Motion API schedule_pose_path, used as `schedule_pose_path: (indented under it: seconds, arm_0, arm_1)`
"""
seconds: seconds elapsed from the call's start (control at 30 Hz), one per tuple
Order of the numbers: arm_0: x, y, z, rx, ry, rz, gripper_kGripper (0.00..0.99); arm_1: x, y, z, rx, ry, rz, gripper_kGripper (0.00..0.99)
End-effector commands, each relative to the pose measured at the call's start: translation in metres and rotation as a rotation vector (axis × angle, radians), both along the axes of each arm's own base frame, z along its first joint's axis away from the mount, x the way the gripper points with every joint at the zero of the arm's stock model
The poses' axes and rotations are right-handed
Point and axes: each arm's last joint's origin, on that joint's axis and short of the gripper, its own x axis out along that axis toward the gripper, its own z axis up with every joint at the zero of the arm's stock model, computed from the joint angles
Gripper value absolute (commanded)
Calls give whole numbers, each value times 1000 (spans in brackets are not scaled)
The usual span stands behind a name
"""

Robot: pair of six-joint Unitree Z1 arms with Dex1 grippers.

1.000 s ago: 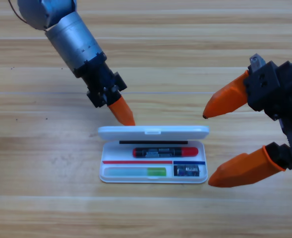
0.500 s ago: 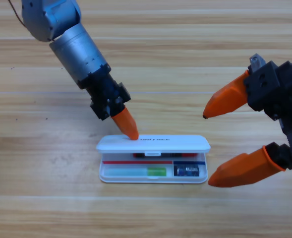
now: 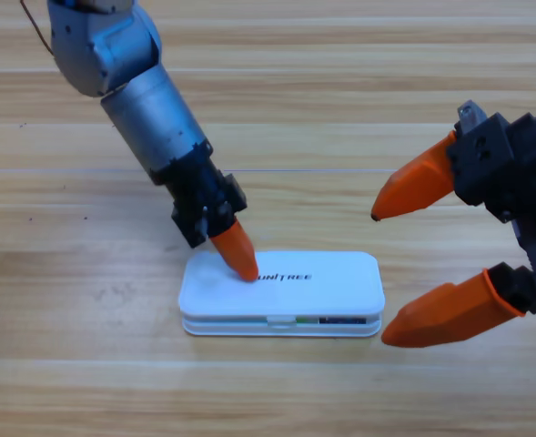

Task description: Clean up eraser and pencils

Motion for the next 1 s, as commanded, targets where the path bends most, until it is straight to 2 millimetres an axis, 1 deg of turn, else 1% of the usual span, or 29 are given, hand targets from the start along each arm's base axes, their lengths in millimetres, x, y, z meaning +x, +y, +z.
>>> schedule_pose_path:
  seconds: [0.03, 0.3, 0.57, 0.63, 0.67, 0.73, 0.8, 0.83, 0.9, 0.93, 1.0]
  arm_0:
    - [-18, -5, -12, 38, 1, -32, 0]
    - [-28, -3, -24, 64, -23, -42, 0]
    - [-40, -1, -43, 100, -50, -58, 0]
    - [-40, -2, -42, 103, -57, -54, 0]
    - [-40, -1, -36, 103, -67, -46, 0]
    - [-43, 0, -11, 96, -110, -38, 0]
    - [-46, 3, 29, 82, -167, -24, 0]
    - [-51, 4, 53, 67, -196, -17, 0]
    - [-65, 5, 101, 29, -266, -6, 0]
    - [-76, 3, 122, 14, -299, -13, 0]
    - [-99, -1, 155, -25, -342, -27, 0]
  arm_1:
    - [-10, -6, 8, 41, -5, 20, 983]
    - [-9, -4, 7, 37, -2, 20, 983]
    - [-8, -3, 6, 34, -1, 20, 983]
    - [-8, -3, 6, 34, -1, 20, 983]
    - [-8, -3, 6, 34, -1, 20, 983]
    - [-7, -2, 6, 33, 0, 20, 983]
    - [-7, -2, 6, 33, 0, 20, 983]
    - [-7, -2, 6, 33, 0, 20, 983]
    - [-7, -1, 5, 32, 2, 19, 985]
    - [-7, -1, 5, 32, 2, 19, 986]
    - [-7, -1, 5, 32, 3, 18, 986]
